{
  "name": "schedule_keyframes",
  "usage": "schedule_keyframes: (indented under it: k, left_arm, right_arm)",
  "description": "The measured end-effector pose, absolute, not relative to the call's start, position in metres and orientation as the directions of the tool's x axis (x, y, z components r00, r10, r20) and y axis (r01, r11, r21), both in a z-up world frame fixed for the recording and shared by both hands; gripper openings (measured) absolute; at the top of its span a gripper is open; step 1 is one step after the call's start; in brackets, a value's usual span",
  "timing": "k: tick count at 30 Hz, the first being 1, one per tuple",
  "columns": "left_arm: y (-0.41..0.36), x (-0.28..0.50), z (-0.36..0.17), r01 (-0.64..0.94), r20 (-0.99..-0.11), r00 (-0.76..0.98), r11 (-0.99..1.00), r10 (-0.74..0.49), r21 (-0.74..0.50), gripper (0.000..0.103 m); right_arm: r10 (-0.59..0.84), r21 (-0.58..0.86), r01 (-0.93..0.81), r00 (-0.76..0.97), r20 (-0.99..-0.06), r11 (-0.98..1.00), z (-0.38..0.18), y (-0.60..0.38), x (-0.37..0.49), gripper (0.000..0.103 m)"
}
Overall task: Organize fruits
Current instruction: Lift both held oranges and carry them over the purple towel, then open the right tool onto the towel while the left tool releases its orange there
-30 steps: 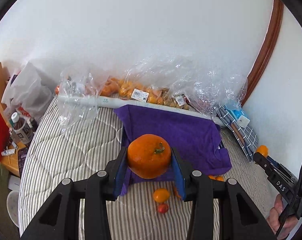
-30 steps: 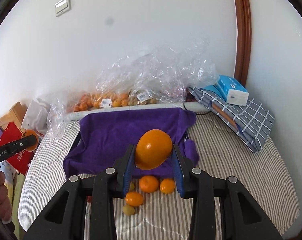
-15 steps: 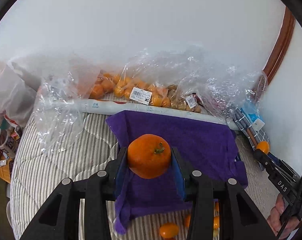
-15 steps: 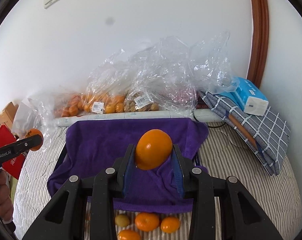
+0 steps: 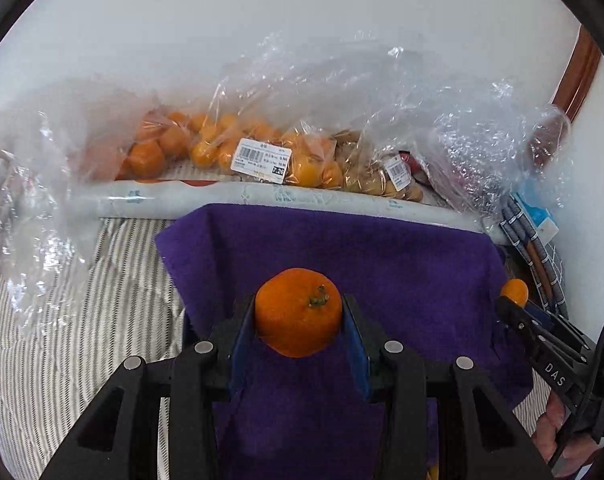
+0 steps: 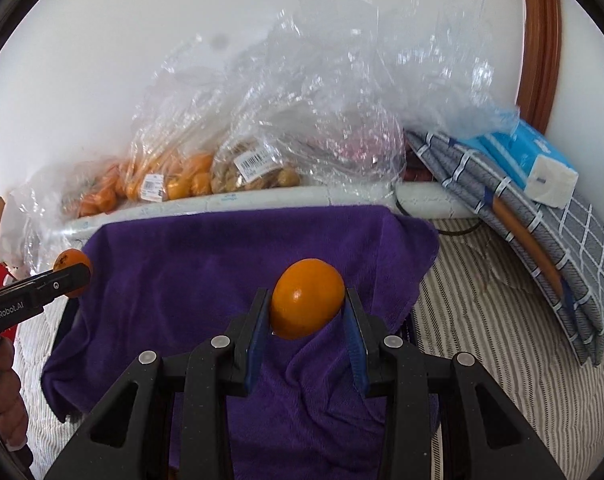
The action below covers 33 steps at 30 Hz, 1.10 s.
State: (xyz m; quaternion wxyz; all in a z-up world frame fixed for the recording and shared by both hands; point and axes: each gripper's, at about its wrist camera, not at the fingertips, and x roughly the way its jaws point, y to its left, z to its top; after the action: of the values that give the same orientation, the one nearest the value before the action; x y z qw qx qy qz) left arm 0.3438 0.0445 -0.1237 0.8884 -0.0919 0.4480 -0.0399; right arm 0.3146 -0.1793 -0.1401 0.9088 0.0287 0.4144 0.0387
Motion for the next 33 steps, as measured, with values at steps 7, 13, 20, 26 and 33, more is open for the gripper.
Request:
schedule_keyframes:
  k: [7,13,20,26,33]
  left_arm:
    - [0.037,0.363,-0.147,-0.010,-0.822,0.547,0.981,-0.158,-0.196,0.040]
    - [0.036,0.366,-0.157,0.001,-0.833,0.525,0.979,-0.174,-0.204,0.040]
    - [0.034,0.367,-0.163,-0.009,-0.847,0.503,0.979,-0.171,-0.203,0.040]
    - [0.030,0.363,-0.159,0.014,-0.843,0.508,0.980,-0.179,-0.200,0.045]
    - [0.033,0.329,-0.126,-0.011,-0.825,0.547,0.985,-0.139,-0.173,0.053]
  right_arm:
    - [0.081,0.069,-0.044,0.605,-0.792,0.997,-0.165,-0.181,0.329,0.036]
    - [0.093,0.081,-0.046,0.578,-0.811,0.996,-0.177,-0.179,0.335,0.036]
    - [0.079,0.056,-0.059,0.567,-0.820,0.997,-0.182,-0.172,0.339,0.037]
    - [0.077,0.045,-0.069,0.567,-0.820,0.997,-0.170,-0.174,0.333,0.059]
    - [0.036,0.008,-0.047,0.657,-0.753,0.999,-0.132,-0.174,0.294,0.071]
